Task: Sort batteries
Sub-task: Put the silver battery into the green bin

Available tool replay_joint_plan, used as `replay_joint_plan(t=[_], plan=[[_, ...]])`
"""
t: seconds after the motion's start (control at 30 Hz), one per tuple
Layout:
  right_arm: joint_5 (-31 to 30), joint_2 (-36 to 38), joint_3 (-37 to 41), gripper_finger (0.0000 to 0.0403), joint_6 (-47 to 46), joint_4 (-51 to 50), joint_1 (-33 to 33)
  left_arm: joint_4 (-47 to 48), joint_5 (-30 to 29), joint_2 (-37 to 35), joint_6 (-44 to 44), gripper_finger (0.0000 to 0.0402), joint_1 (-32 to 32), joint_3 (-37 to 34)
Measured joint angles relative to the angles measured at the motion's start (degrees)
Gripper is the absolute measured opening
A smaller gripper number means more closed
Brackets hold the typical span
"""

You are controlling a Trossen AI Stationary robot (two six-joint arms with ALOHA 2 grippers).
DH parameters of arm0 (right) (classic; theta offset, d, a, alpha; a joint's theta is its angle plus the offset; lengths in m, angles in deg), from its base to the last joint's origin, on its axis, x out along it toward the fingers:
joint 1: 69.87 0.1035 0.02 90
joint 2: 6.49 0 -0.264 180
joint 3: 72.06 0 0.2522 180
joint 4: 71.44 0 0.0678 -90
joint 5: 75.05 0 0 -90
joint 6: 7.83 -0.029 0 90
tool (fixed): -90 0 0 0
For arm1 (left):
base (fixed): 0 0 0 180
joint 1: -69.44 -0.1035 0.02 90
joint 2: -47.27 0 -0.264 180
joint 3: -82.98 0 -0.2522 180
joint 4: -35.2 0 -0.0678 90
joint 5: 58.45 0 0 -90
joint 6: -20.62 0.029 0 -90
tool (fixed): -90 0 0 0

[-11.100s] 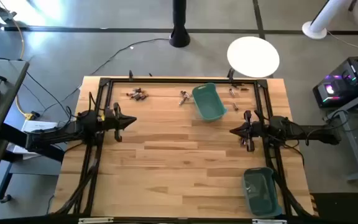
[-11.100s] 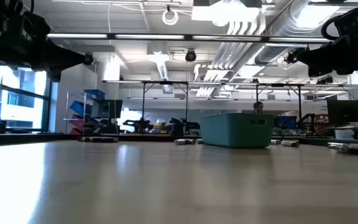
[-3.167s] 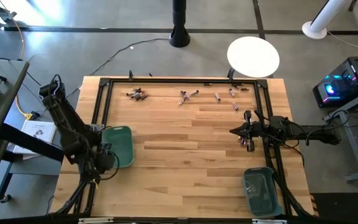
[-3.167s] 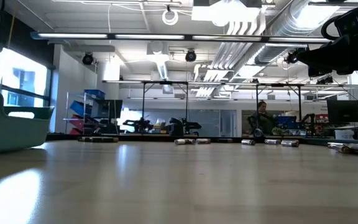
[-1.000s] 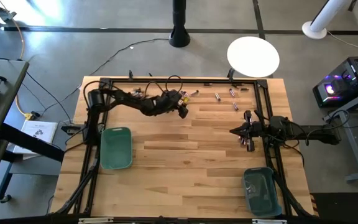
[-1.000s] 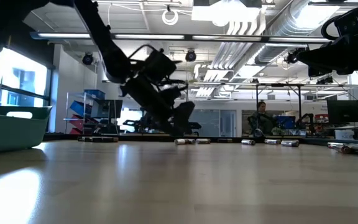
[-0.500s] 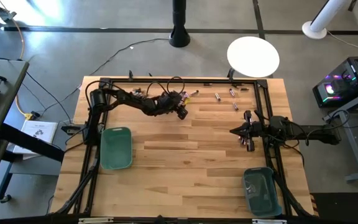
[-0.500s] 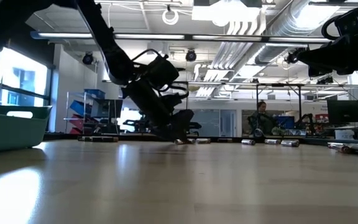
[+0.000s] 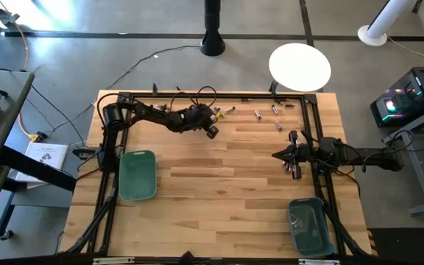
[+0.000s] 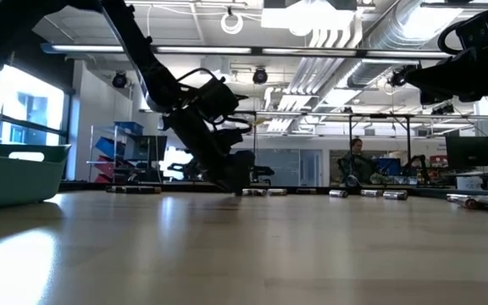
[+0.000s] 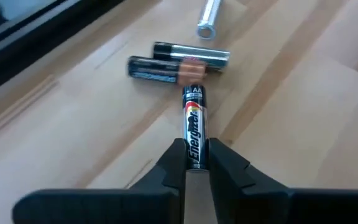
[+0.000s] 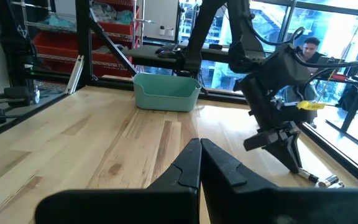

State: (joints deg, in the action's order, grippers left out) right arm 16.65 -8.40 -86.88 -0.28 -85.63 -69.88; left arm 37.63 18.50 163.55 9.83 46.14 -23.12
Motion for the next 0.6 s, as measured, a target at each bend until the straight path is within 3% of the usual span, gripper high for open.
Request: replay_joint_plan(t=[0.33,0.47,0.6], plan=[[0.00,0.00,0.00,0.0000,0.00,0.00,0.00,3.97,4.48,-7.88,5.95,0.0032,4.68,-3.42],[0.00,0.01,0.00,0.0000,0.00,-0.01,0.01,-1.75,8.78,-14.34,8.28,0.0032,5.87,-9.74],[0.00,0.00,0.00,0.0000,0.00,0.00,0.00,-12.78,17.86,-21.13,9.34,0.0032,5.94,-18.69]])
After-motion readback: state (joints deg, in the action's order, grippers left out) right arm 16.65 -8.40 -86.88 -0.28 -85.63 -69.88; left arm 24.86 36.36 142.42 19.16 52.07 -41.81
